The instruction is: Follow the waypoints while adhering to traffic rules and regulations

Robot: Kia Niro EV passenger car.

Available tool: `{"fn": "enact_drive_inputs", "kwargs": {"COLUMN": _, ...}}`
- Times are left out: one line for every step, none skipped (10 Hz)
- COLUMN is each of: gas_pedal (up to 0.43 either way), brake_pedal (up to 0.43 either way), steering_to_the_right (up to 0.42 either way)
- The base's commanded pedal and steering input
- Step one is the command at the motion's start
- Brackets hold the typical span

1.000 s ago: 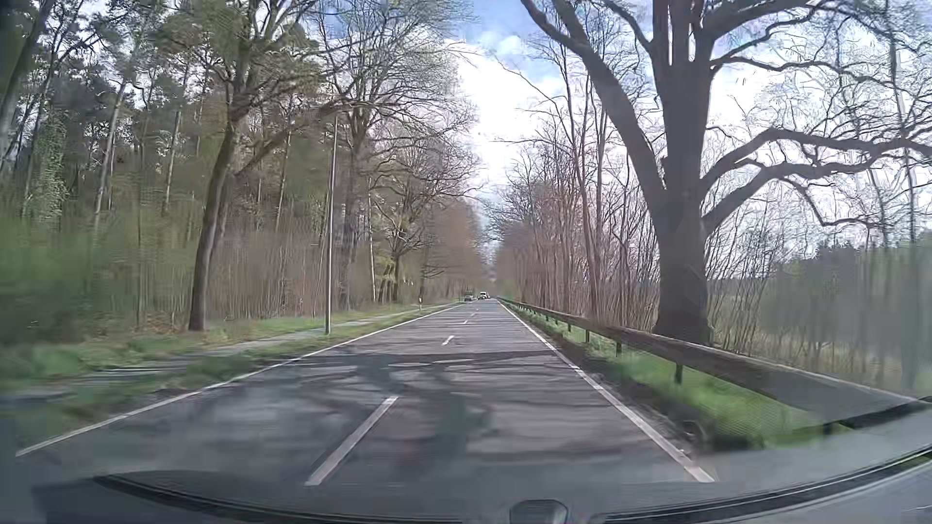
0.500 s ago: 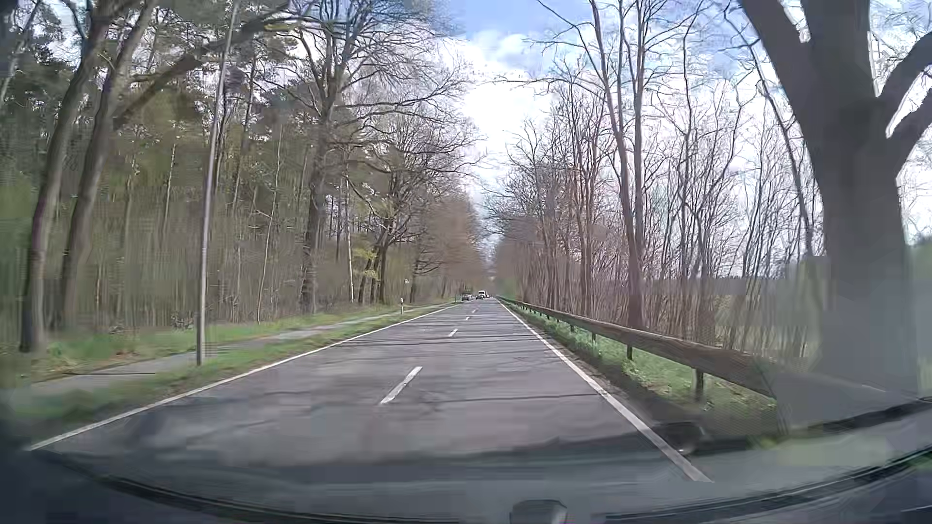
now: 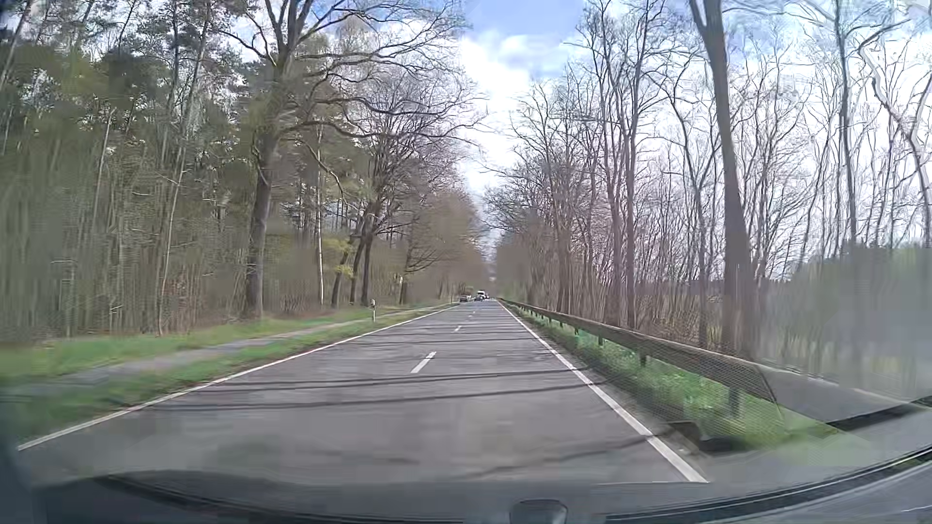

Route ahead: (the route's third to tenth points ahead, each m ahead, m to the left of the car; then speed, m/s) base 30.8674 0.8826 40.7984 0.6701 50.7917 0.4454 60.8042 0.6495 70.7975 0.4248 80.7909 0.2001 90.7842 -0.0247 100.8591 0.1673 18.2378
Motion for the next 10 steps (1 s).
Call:
{"fn": "enact_drive_inputs", "kwargs": {"gas_pedal": 0.008, "brake_pedal": 0.006, "steering_to_the_right": 0.001}}
{"fn": "enact_drive_inputs", "kwargs": {"gas_pedal": 0.008, "brake_pedal": 0.000, "steering_to_the_right": 0.001}}
{"fn": "enact_drive_inputs", "kwargs": {"gas_pedal": 0.008, "brake_pedal": 0.000, "steering_to_the_right": 0.001}}
{"fn": "enact_drive_inputs", "kwargs": {"gas_pedal": 0.008, "brake_pedal": 0.000, "steering_to_the_right": 0.001}}
{"fn": "enact_drive_inputs", "kwargs": {"gas_pedal": 0.020, "brake_pedal": 0.000, "steering_to_the_right": 0.000}}
{"fn": "enact_drive_inputs", "kwargs": {"gas_pedal": 0.020, "brake_pedal": 0.000, "steering_to_the_right": 0.000}}
{"fn": "enact_drive_inputs", "kwargs": {"gas_pedal": 0.020, "brake_pedal": 0.000, "steering_to_the_right": 0.000}}
{"fn": "enact_drive_inputs", "kwargs": {"gas_pedal": 0.020, "brake_pedal": 0.000, "steering_to_the_right": 0.000}}
{"fn": "enact_drive_inputs", "kwargs": {"gas_pedal": 0.020, "brake_pedal": 0.000, "steering_to_the_right": 0.000}}
{"fn": "enact_drive_inputs", "kwargs": {"gas_pedal": 0.020, "brake_pedal": 0.000, "steering_to_the_right": 0.000}}
